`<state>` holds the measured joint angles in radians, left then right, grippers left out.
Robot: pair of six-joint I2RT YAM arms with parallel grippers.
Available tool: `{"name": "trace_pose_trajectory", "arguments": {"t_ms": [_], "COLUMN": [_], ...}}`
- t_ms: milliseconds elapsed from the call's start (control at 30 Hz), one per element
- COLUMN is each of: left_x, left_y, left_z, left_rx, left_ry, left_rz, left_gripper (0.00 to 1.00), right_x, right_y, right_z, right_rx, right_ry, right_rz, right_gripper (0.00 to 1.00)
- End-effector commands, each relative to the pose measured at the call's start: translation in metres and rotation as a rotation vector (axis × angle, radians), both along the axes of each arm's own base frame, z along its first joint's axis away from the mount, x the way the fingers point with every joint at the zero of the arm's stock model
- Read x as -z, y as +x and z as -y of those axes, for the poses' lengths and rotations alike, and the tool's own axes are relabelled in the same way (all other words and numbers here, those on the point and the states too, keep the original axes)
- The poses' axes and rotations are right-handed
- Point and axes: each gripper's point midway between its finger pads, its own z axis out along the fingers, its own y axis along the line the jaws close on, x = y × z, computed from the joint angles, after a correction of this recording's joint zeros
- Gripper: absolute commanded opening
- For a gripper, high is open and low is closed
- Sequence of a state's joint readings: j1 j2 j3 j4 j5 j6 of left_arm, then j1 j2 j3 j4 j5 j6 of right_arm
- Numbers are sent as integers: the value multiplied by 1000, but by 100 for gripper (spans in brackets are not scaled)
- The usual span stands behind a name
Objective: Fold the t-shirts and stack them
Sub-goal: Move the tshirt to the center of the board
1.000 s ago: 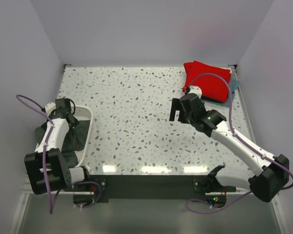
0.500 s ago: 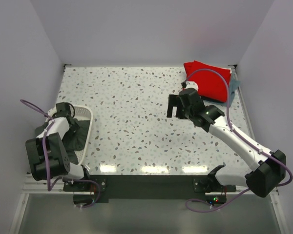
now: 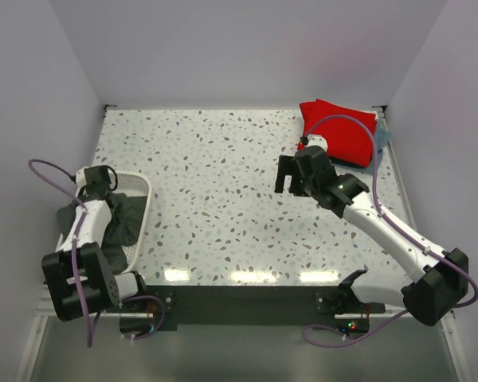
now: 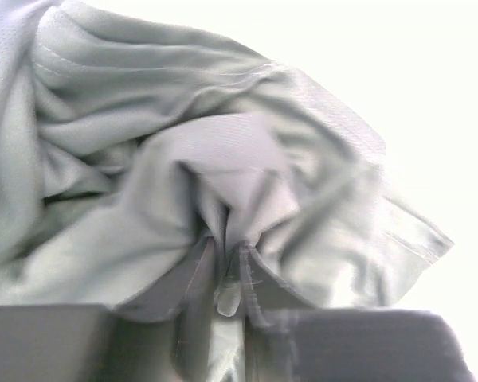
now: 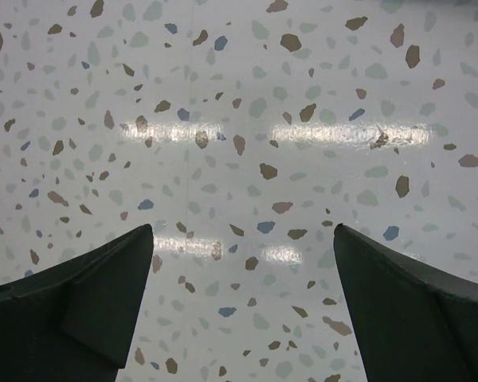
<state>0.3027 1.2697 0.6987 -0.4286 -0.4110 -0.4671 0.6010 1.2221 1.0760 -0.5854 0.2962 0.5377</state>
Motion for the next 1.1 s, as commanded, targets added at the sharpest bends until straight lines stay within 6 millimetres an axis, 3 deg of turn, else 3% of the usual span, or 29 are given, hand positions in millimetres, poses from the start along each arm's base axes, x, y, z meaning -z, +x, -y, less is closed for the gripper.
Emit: {"name": "trace_pose_trajectory", "arguments": {"t_ms": [0,67,100,233,467,567,633,667,767,1033,1067], "left_x": [-23,-31,-37,-65,-156,-214,-232,-251,-280,-333,-351], "left_y": [34,44,50,60,80,92,99,103,112,117,115], "left_z": [21,36,49,68,84,96,102,104,115,147,153], "left_rx": [158,228,282,364,523,590,614,620,649,746,770], "left_ry": [-91,-146,-201,-258,-231,-243,-270,-277,-329,-434,-435], "left_rz": [146,196,229,327,512,616,652,700,789,919,949], "left_gripper": [15,0,0,0,0,0,0,0,0,0,0], "right_x": [-7,-5,-5,-2,1,1,0,1,-1,-9,-10], "right_y": [5,6,6,7,2,0,-3,-5,-10,-15,-16], "right_z": [-1,-2,-3,-5,1,6,7,9,12,23,23], "right_rx": [31,40,41,57,93,113,124,130,139,168,167], "right_ry": [38,43,47,74,84,89,105,104,114,106,106], "right_rz": [29,23,23,13,22,25,27,25,28,50,48], "right_gripper": [99,99,99,99,99,98,99,99,99,99,99]}}
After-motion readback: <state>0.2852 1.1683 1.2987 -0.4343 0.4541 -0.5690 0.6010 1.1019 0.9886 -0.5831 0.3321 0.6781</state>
